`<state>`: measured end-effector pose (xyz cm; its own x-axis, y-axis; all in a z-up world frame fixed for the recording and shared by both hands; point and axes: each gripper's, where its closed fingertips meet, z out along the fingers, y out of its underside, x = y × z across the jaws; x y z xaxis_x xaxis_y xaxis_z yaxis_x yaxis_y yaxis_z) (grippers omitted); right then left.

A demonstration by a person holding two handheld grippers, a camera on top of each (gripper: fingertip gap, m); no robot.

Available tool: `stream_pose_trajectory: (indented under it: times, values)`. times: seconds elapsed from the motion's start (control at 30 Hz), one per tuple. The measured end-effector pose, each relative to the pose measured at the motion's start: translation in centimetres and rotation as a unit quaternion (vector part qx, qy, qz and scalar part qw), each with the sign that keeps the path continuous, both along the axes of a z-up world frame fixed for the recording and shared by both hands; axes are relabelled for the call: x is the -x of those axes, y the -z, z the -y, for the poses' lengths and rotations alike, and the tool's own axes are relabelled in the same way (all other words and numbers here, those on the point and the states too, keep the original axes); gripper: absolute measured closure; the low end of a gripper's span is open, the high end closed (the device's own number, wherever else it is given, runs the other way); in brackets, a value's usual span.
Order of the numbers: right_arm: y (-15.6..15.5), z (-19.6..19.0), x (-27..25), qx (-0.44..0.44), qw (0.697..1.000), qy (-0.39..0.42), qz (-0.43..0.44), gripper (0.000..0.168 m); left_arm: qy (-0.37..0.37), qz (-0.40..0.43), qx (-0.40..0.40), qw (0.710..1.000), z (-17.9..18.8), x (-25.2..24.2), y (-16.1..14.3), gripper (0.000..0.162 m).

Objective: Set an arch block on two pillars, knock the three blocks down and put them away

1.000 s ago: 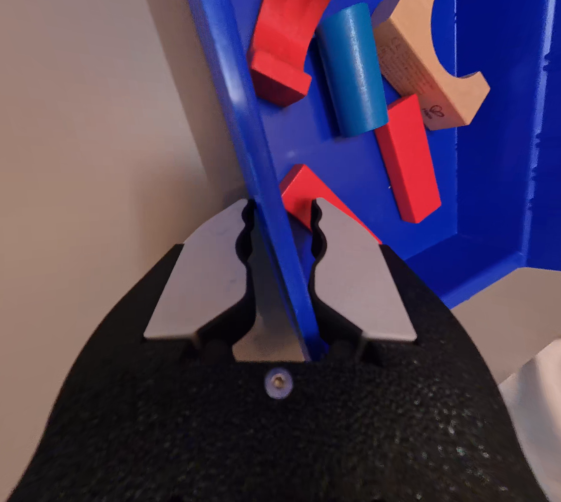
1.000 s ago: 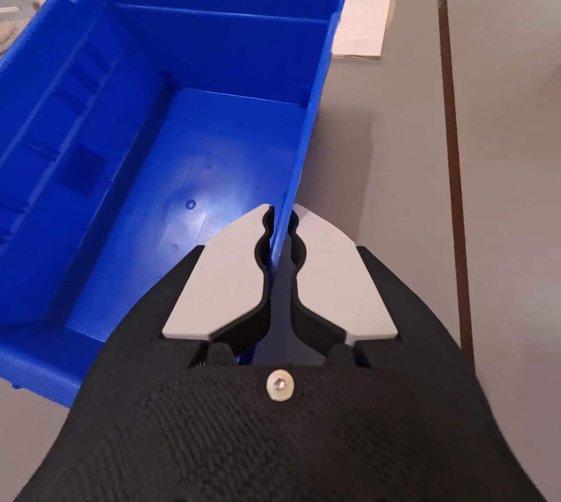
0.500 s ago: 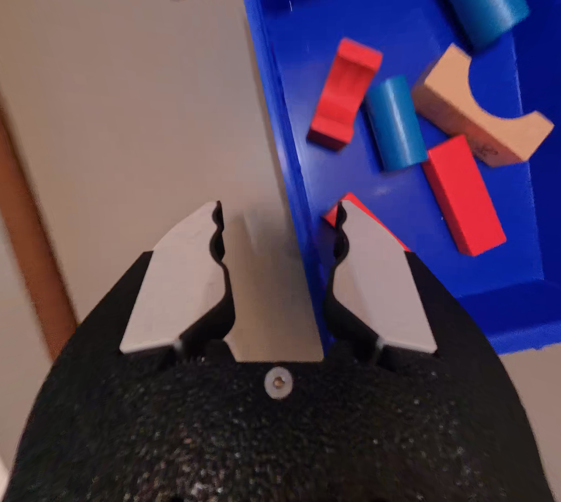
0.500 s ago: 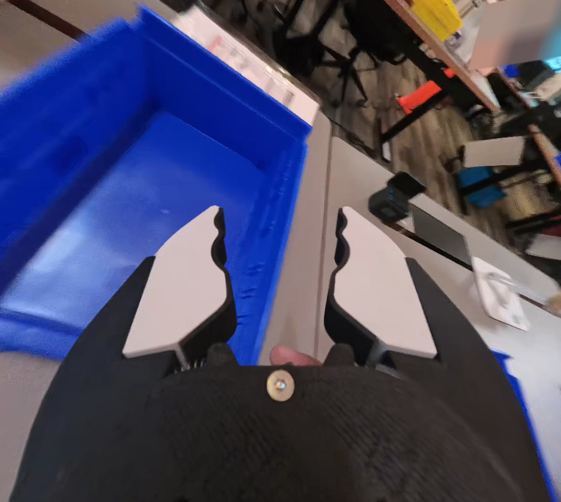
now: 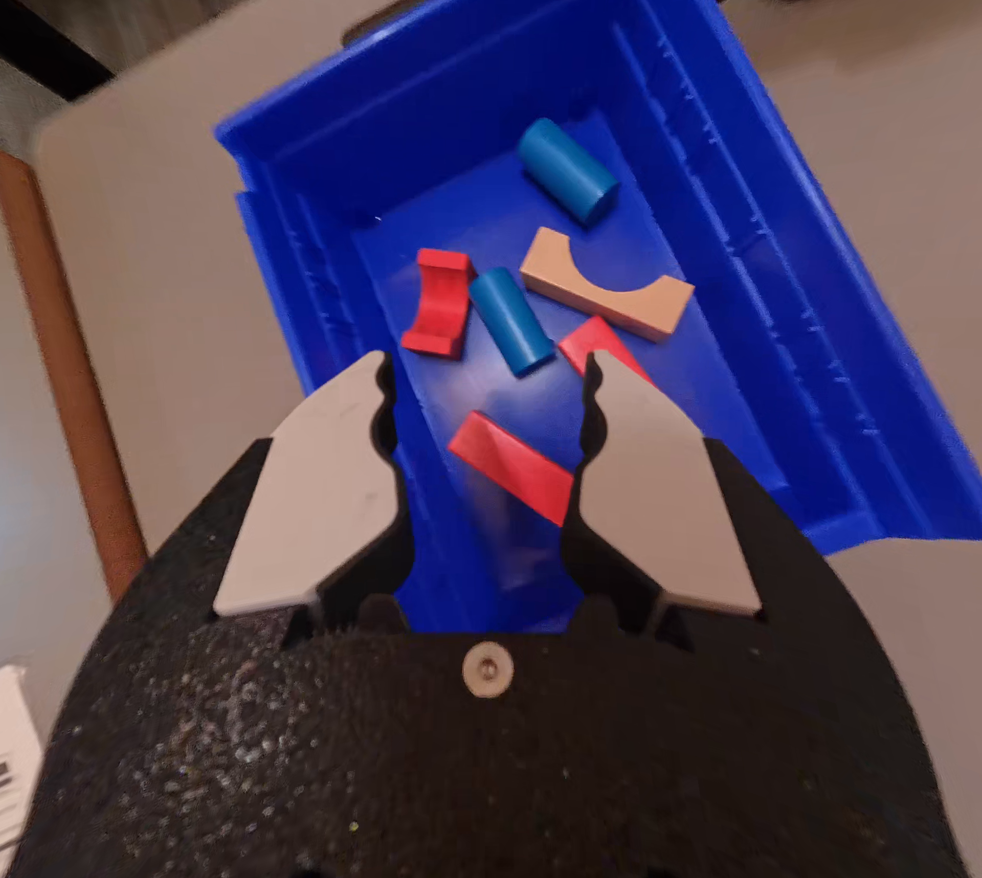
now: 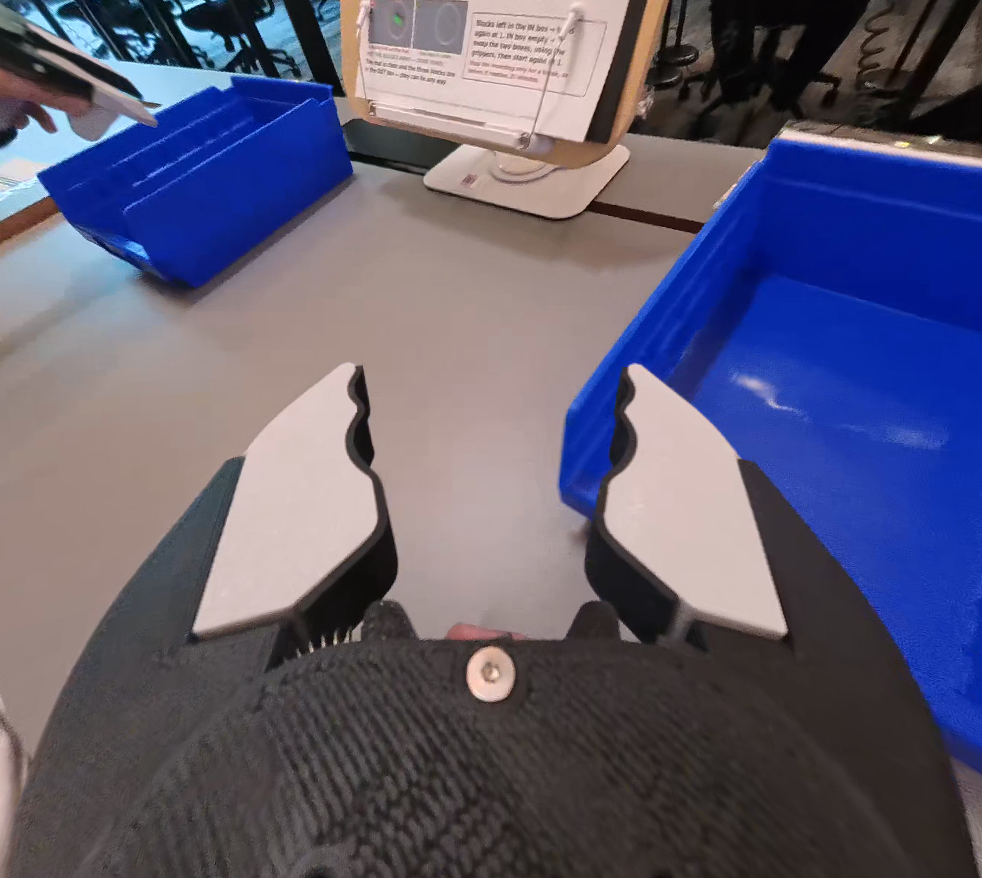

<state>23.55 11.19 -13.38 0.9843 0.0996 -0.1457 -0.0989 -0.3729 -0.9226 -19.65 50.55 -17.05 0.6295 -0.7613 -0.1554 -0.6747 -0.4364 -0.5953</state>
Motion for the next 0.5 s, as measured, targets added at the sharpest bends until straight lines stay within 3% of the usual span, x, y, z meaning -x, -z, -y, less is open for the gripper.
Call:
stream_pose_trajectory:
  times: [0.2,0.33,0.5]
  values:
    - [1.5,1.5,2.8,0.011,1.000,-0.010,0.001,0.082,-0.068,-0.058,0.138,0.986,1.2,-0.8,3.3,0.096]
    - [2.8,2.6,4.5,0.029,0.999,-0.023,0.032,0.082,-0.129,-0.034,0.245,0.960,1.4,-1.5,6.2,0.098]
    - [4.8,3.9,6.3,0.056,0.994,-0.047,0.076,0.081,-0.169,-0.015,0.277,0.946,0.9,-1.8,8.6,0.109]
